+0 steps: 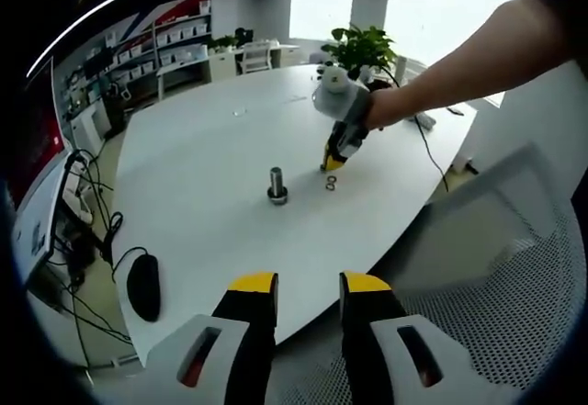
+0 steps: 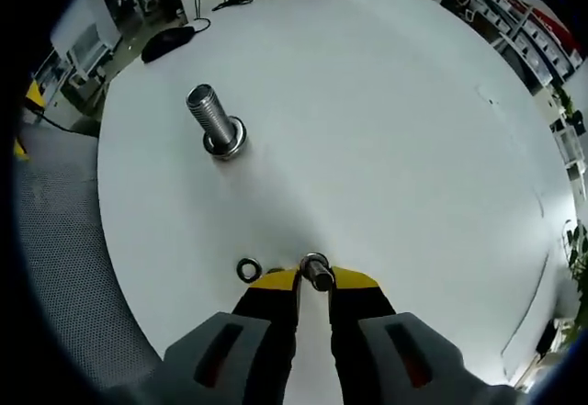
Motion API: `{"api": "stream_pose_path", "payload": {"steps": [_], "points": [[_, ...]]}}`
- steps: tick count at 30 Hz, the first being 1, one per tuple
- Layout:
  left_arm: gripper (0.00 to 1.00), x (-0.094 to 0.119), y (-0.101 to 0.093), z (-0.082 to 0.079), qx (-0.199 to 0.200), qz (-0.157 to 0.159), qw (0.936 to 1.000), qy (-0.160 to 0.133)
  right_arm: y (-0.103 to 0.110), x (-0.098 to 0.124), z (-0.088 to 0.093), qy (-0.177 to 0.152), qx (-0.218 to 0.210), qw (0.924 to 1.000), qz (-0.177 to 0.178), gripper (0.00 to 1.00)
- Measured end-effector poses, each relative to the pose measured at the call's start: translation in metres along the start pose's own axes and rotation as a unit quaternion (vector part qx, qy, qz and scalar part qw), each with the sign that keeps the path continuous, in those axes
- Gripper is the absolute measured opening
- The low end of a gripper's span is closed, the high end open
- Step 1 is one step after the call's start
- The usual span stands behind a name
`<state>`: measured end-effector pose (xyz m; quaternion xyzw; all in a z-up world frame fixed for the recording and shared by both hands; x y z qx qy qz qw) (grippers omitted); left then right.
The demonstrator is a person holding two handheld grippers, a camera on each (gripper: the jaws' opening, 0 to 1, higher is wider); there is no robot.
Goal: Place the washer onto the threaded stud by aligning its center hole with the stud, sliding it down to the base, and recovering from edge contact or off-axis alignment until the washer reaches the visible bottom stop.
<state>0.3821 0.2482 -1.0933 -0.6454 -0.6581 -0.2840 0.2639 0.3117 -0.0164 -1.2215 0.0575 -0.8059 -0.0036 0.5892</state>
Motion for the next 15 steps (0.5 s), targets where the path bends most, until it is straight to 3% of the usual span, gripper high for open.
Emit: {"api": "stream_pose_path", "payload": {"steps": [8, 9, 12, 15], "points": [[0.25, 0.0, 0.001, 0.0, -0.001, -0.001, 1.0, 0.002, -0.003, -0.007, -0.002, -0.004, -0.01, 0.9999, -0.009, 0.16], [0.25, 0.0, 0.001, 0.001, -0.001, -0.001, 1.0, 0.003, 0.015, 0.007, 0.004, -0.008, -0.017, 0.9998, -0.009, 0.16], [0.25, 0.0, 0.0, 0.001, -0.003, -0.001, 1.0, 0.004, 0.003, 0.0, 0.007, -0.013, -0.026, 0.9995, -0.009, 0.16], [0.25, 0.0, -0.001, 0.001, -0.005, 0.0, 1.0, 0.006, 0.015, 0.001, 0.007, -0.024, -0.05, 0.9984, -0.017, 0.16]]}}
Point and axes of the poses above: the point that each gripper's makers call its tool centre point, and the gripper's own axes: x roughly backward along the fingers, y roughly to its left, z roughly out of its underside, the point moved 1 cm from there along x, roughly backward along the fingers, and after that the axes turned 8 degrees about -z, right-handed, at the moved point
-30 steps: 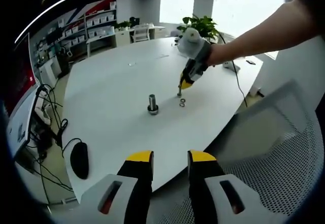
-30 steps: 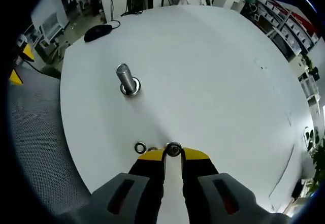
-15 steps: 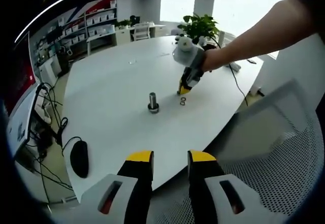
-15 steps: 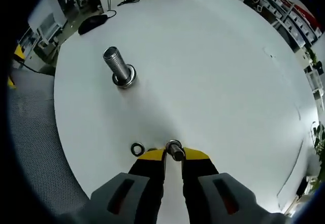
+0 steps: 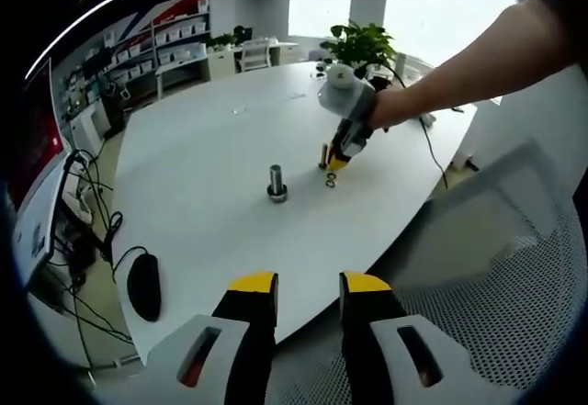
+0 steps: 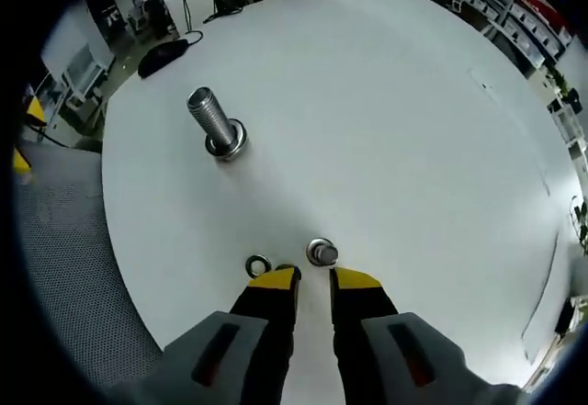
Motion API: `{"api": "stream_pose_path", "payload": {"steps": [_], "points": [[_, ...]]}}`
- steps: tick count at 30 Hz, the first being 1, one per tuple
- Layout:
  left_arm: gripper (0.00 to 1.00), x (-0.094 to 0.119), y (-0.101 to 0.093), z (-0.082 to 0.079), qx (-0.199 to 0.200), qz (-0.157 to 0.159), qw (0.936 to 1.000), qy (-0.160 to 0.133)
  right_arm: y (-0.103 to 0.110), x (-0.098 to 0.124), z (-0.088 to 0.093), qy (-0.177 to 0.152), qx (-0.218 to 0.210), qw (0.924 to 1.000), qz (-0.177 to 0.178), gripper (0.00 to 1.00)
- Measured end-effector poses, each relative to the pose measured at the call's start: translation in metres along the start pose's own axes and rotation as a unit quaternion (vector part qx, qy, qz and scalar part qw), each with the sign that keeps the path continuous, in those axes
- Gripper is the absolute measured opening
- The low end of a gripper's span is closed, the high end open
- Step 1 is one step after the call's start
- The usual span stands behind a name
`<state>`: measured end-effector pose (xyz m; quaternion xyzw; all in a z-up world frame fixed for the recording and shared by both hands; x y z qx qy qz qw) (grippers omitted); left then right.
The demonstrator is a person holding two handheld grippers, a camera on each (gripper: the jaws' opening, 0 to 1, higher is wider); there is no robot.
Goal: Place the washer onto the threaded stud by aligning its center hole with the stud, sliding it down to the base, and recovering from edge contact or off-axis alignment until the washer reaches the visible bottom stop.
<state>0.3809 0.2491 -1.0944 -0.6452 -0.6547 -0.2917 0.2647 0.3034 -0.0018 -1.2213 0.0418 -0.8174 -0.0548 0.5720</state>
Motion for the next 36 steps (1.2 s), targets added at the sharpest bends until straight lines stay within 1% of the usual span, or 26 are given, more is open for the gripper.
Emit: {"api": "stream_pose_path", "payload": {"steps": [2, 4, 6, 8, 10, 12, 15, 17, 18, 19, 20, 21, 22, 24, 26, 27, 29, 30, 31, 32, 34, 35, 36], "points": [[0.25, 0.0, 0.0, 0.0, -0.001, -0.001, 1.0, 0.0, -0.006, -0.003, -0.001, -0.011, -0.019, 0.9998, -0.004, 0.18], [0.25, 0.0, 0.0, 0.001, -0.002, -0.001, 1.0, 0.002, -0.005, -0.007, 0.001, -0.007, -0.029, 0.9995, -0.007, 0.19], [0.25, 0.0, 0.001, 0.001, -0.003, -0.002, 1.0, 0.002, 0.009, -0.001, 0.002, -0.006, -0.028, 0.9996, -0.007, 0.19], [0.25, 0.0, 0.001, 0.001, -0.002, -0.003, 1.0, 0.002, 0.005, -0.006, 0.002, -0.004, -0.027, 0.9996, -0.004, 0.19], [0.25, 0.0, 0.002, 0.002, -0.003, -0.004, 1.0, 0.003, 0.014, 0.0, 0.003, -0.006, -0.028, 0.9996, -0.005, 0.19], [0.25, 0.0, 0.002, 0.002, -0.003, -0.005, 1.0, 0.004, 0.012, 0.0, 0.002, -0.008, -0.03, 0.9995, -0.004, 0.19], [0.25, 0.0, 0.002, 0.002, -0.003, -0.006, 1.0, 0.004, 0.007, -0.002, 0.004, -0.003, -0.027, 0.9996, -0.002, 0.18], [0.25, 0.0, 0.002, 0.002, -0.005, -0.005, 1.0, 0.005, -0.001, -0.003, 0.008, 0.002, -0.025, 0.9997, 0.001, 0.18], [0.25, 0.0, 0.002, 0.002, -0.005, -0.006, 1.0, 0.005, -0.01, -0.006, 0.01, 0.003, -0.026, 0.9996, 0.002, 0.18], [0.24, 0.001, 0.002, 0.002, -0.005, -0.006, 1.0, 0.005, -0.009, -0.003, 0.012, 0.004, -0.029, 0.9996, 0.004, 0.18], [0.24, 0.0, 0.002, 0.002, -0.005, -0.007, 1.0, 0.005, -0.001, 0.004, 0.015, 0.003, -0.034, 0.9994, 0.004, 0.18], [0.24, 0.0, 0.002, 0.002, -0.005, -0.007, 0.9999, 0.006, 0.0, 0.005, 0.014, -0.003, -0.037, 0.9993, 0.003, 0.18], [0.24, 0.0, 0.003, 0.003, -0.005, -0.008, 0.9999, 0.006, 0.001, 0.004, 0.012, -0.015, -0.038, 0.9992, 0.0, 0.18], [0.24, 0.0, 0.003, 0.003, -0.006, -0.009, 0.9999, 0.006, -0.001, 0.001, 0.014, -0.011, -0.038, 0.9992, -0.003, 0.18], [0.24, 0.0, 0.003, 0.003, -0.006, -0.008, 0.9999, 0.007, -0.014, -0.01, 0.016, -0.003, -0.03, 0.9995, -0.007, 0.18], [0.24, 0.0, 0.003, 0.003, -0.007, -0.008, 0.9999, 0.007, -0.006, -0.005, 0.015, -0.003, -0.02, 0.9998, -0.003, 0.18], [0.24, 0.0, 0.003, 0.004, -0.009, -0.008, 0.9999, 0.008, 0.002, 0.001, 0.015, -0.002, -0.026, 0.9997, -0.003, 0.18], [0.24, 0.0, 0.003, 0.004, -0.009, -0.008, 0.9999, 0.009, 0.002, 0.001, 0.015, -0.003, -0.027, 0.9996, -0.004, 0.17], [0.24, 0.0, 0.003, 0.004, -0.009, -0.008, 0.9999, 0.009, -0.006, -0.004, 0.015, -0.002, -0.026, 0.9996, -0.005, 0.16], [0.24, 0.0, 0.003, 0.004, -0.008, -0.008, 0.9999, 0.01, -0.01, -0.007, 0.015, 0.001, -0.014, 0.9999, -0.007, 0.16], [0.24, 0.0, 0.003, 0.004, -0.008, -0.008, 0.9999, 0.01, 0.001, 0.001, 0.016, 0.015, 0.042, 0.999, -0.003, 0.16], [0.24, 0.0, 0.003, 0.004, -0.008, -0.009, 0.9999, 0.01, 0.005, 0.002, 0.016, 0.018, 0.051, 0.9985, -0.003, 0.16], [0.24, 0.0, 0.004, 0.004, -0.008, -0.009, 0.9999, 0.01, 0.008, 0.002, 0.016, 0.019, 0.04, 0.999, -0.002, 0.16]]}}
Point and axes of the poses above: the point that each gripper's makers call its tool centre point, and the gripper's own axes: x roughly backward along the fingers, y roughly to its left, z roughly out of its underside, the point moved 1 cm from there along x, roughly backward along the fingers, and after that the axes turned 8 degrees about -z, right-handed, at the moved point
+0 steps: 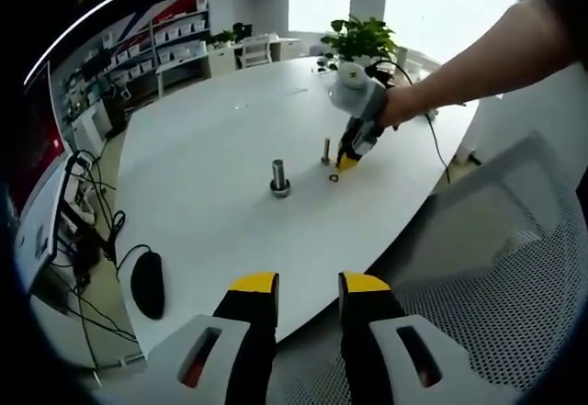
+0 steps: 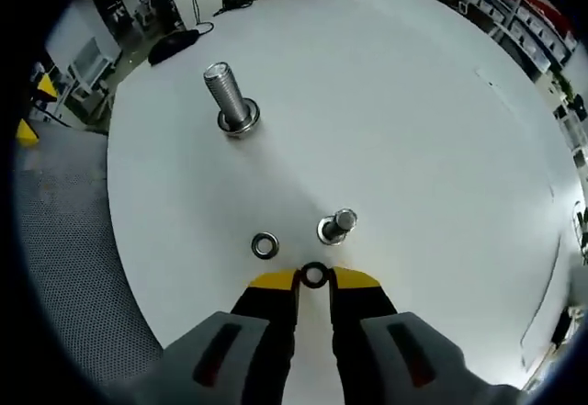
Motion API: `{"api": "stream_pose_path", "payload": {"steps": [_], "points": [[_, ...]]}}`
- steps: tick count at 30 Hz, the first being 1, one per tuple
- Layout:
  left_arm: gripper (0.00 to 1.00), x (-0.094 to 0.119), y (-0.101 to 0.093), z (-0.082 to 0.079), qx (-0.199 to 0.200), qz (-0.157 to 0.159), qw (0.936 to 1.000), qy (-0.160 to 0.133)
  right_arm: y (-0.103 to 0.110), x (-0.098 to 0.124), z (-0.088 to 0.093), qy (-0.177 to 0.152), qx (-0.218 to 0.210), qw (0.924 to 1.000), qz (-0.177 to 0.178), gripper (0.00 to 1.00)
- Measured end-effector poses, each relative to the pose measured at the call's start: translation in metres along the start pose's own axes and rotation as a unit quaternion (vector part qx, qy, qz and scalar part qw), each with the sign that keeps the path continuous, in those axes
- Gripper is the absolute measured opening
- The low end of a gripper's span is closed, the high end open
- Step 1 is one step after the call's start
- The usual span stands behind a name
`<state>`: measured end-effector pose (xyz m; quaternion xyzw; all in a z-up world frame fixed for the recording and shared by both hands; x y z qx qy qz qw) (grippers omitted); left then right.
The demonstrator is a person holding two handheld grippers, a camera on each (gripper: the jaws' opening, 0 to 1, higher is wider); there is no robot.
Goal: Place the washer onto the threaded stud by aligning its center hole with the stud, sliding it down to the base, and recovering from edge contact or off-axis alignment until the washer reaches the visible bottom stop.
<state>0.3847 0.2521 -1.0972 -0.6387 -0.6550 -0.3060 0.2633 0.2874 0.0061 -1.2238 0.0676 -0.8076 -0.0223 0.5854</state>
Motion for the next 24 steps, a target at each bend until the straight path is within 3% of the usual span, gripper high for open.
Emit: {"api": "stream_pose_path", "payload": {"steps": [2, 4, 6, 8, 12, 15, 20, 22, 24], "points": [[0.24, -0.001, 0.0, 0.001, 0.001, 0.0, 1.0, 0.001, -0.012, -0.007, 0.0, 0.005, -0.009, 0.9999, 0.001, 0.16], [0.24, -0.001, 0.0, 0.001, 0.001, 0.0, 1.0, 0.001, -0.005, -0.002, 0.0, 0.01, -0.004, 0.9999, 0.002, 0.15], [0.24, -0.001, 0.0, 0.0, 0.001, 0.001, 1.0, 0.001, -0.016, -0.009, 0.0, 0.011, -0.001, 0.9999, 0.001, 0.15], [0.24, -0.001, 0.0, 0.0, 0.0, 0.0, 1.0, 0.001, -0.008, -0.003, 0.0, 0.012, 0.001, 0.9999, 0.0, 0.15], [0.24, -0.001, 0.001, 0.0, 0.001, 0.0, 1.0, 0.0, -0.018, -0.011, 0.001, 0.01, 0.015, 0.9998, -0.003, 0.16], [0.24, -0.001, 0.001, 0.0, 0.002, 0.0, 1.0, 0.0, -0.013, -0.009, 0.0, 0.013, 0.045, 0.9988, -0.013, 0.17], [0.24, -0.001, 0.001, 0.0, 0.003, 0.0, 1.0, -0.001, -0.016, -0.012, 0.004, 0.015, 0.056, 0.998, -0.026, 0.19], [0.24, -0.001, 0.001, -0.001, 0.004, 0.0, 1.0, -0.002, -0.003, -0.003, -0.001, 0.014, 0.059, 0.9976, -0.033, 0.21], [0.24, -0.001, 0.001, -0.001, 0.005, 0.0, 1.0, -0.004, -0.009, -0.007, 0.001, 0.014, 0.065, 0.9972, -0.034, 0.21]]}}
Point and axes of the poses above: the point that each gripper's makers call its tool centre point, and the gripper's own axes: x roughly backward along the fingers, y roughly to its left, z roughly out of its underside, the point moved 1 cm from there along x, roughly backward along the fingers, and after that the axes turned 8 degrees about -z, right-handed, at the moved point
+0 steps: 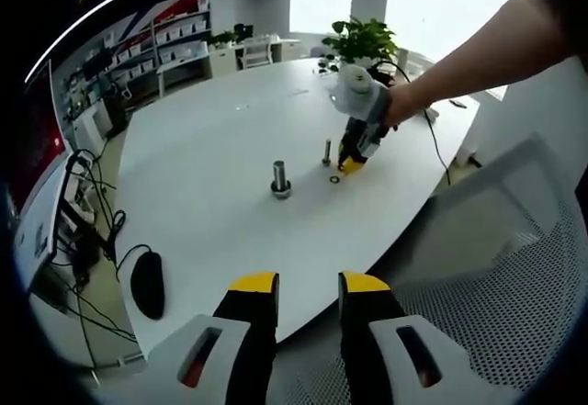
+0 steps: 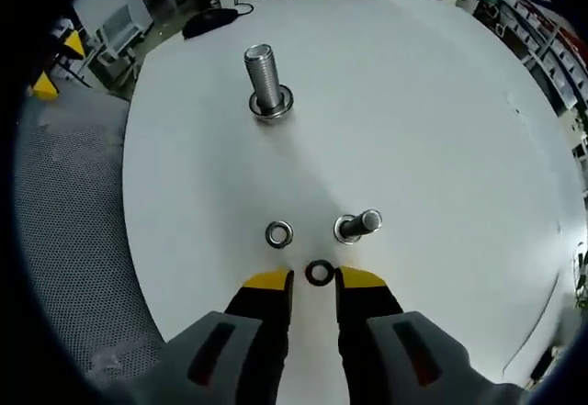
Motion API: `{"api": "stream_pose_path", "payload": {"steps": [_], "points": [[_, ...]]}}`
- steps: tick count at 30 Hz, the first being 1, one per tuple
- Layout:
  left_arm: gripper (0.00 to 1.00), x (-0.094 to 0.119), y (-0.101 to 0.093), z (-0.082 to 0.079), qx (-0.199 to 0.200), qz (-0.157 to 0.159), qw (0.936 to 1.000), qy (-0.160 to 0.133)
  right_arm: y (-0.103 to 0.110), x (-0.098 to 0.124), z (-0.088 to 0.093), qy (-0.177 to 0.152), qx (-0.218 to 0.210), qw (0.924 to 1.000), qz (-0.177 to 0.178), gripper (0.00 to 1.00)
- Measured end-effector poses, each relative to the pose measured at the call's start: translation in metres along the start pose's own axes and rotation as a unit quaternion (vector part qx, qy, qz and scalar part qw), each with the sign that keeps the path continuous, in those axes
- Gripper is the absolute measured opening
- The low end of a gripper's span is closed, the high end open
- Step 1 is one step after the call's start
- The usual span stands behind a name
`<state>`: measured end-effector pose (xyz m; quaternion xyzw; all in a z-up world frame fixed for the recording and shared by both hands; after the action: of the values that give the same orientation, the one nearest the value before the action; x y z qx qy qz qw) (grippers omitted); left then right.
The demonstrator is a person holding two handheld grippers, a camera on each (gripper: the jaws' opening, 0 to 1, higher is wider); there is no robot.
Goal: Place the washer onto the threaded stud by aligning its center hole with the stud, sliding it down to the base, and recovering from edge contact or off-axis alignment until the washer reaches the visible bottom stop.
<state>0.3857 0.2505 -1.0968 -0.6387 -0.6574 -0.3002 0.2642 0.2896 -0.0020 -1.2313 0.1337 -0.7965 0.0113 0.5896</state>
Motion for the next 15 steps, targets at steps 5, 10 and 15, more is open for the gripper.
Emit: {"api": "stream_pose_path", "payload": {"steps": [5, 10, 15], "points": [[0.24, -0.001, -0.001, 0.0, -0.002, 0.003, 1.0, -0.001, -0.003, -0.004, -0.001, 0.021, 0.01, 0.9997, 0.007, 0.16], [0.24, 0.0, 0.0, -0.001, 0.002, 0.002, 1.0, -0.003, 0.001, -0.001, -0.005, 0.05, 0.021, 0.9985, 0.01, 0.15], [0.24, 0.001, -0.001, -0.001, 0.001, 0.003, 1.0, -0.004, -0.001, -0.002, -0.003, 0.051, 0.006, 0.9985, 0.02, 0.15]]}}
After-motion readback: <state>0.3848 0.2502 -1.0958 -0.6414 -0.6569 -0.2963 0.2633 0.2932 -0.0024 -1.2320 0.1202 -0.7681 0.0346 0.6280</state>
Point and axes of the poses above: the point that each gripper's makers call its tool centre point, and the gripper's own axes: x roughly backward along the fingers, y roughly to its left, z roughly out of its underside, the point moved 1 cm from there along x, roughly backward along the fingers, and after that the axes turned 8 degrees about -z, right-handed, at the moved point
